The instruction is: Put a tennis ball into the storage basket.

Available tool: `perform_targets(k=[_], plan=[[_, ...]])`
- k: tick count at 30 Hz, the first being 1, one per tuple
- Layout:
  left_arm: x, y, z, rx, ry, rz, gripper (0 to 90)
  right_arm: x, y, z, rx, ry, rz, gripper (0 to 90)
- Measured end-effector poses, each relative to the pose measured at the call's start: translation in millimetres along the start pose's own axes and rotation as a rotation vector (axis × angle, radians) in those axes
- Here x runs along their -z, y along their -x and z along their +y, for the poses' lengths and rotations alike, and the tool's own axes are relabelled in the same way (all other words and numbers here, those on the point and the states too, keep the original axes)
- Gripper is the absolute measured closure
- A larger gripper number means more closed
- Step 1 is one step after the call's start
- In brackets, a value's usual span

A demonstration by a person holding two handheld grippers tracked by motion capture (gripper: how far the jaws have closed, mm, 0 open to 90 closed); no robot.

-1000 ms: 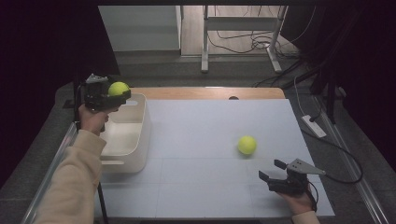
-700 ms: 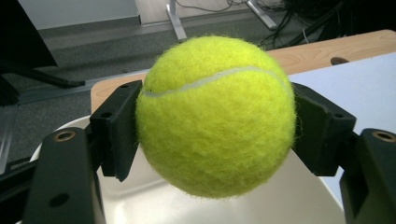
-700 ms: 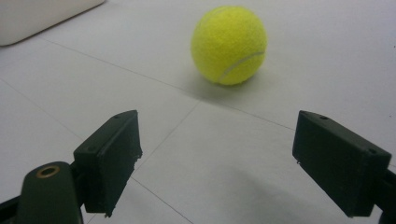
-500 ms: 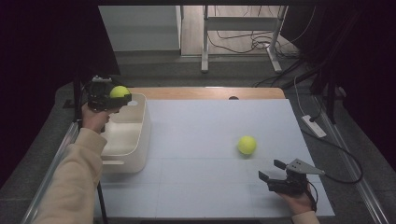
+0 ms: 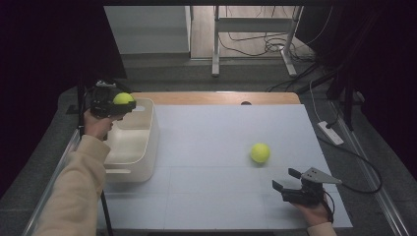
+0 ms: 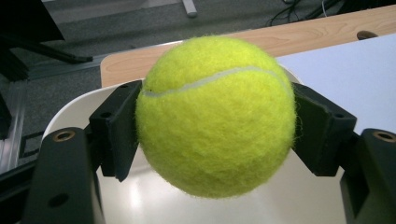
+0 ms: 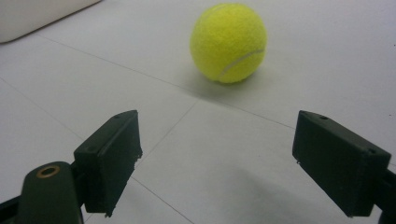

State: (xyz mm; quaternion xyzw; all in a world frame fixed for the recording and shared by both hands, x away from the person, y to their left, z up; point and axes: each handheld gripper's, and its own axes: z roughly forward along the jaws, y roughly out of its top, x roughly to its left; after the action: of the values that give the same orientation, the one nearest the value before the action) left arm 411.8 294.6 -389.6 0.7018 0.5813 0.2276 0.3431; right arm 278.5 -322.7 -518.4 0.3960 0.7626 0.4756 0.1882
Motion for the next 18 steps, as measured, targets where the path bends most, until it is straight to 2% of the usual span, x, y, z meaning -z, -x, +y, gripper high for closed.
perform_targets(k=[5, 7, 8, 11, 14, 16, 17, 18], plan=[[0.1, -0.6, -0.1, 0.007, 0.002, 0.001, 25.4, 0.0, -0.1, 0.0, 0.000, 0.000, -0.001, 15.5], [0.3, -1.7, -0.1, 0.016, 0.006, 0.006, 20.6, 0.1, -0.1, -0.1, 0.001, 0.000, 0.000, 15.5], [1.5, -2.2, 0.1, 0.027, 0.017, 0.004, 20.6, 0.1, -0.1, -0.1, 0.001, 0.000, 0.000, 15.5], [6.8, -2.6, 0.7, 0.051, 0.057, 0.000, 12.7, 0.1, 0.1, -0.2, 0.001, 0.001, 0.001, 15.5], [12.6, -1.8, 0.0, 0.056, 0.094, -0.040, 9.6, 0.1, -0.1, -0.3, 0.005, -0.001, -0.004, 15.5], [15.3, -1.0, -1.0, 0.044, 0.112, -0.062, 8.4, 0.1, 0.0, -0.3, 0.005, 0.000, -0.003, 15.5], [15.3, -1.0, -1.0, 0.044, 0.112, -0.062, 8.1, 0.2, -0.1, -0.2, 0.007, -0.001, -0.005, 15.5], [18.3, 0.4, -2.9, 0.035, 0.130, -0.092, 7.6, 0.2, 0.0, -0.2, 0.007, -0.001, -0.003, 15.5]])
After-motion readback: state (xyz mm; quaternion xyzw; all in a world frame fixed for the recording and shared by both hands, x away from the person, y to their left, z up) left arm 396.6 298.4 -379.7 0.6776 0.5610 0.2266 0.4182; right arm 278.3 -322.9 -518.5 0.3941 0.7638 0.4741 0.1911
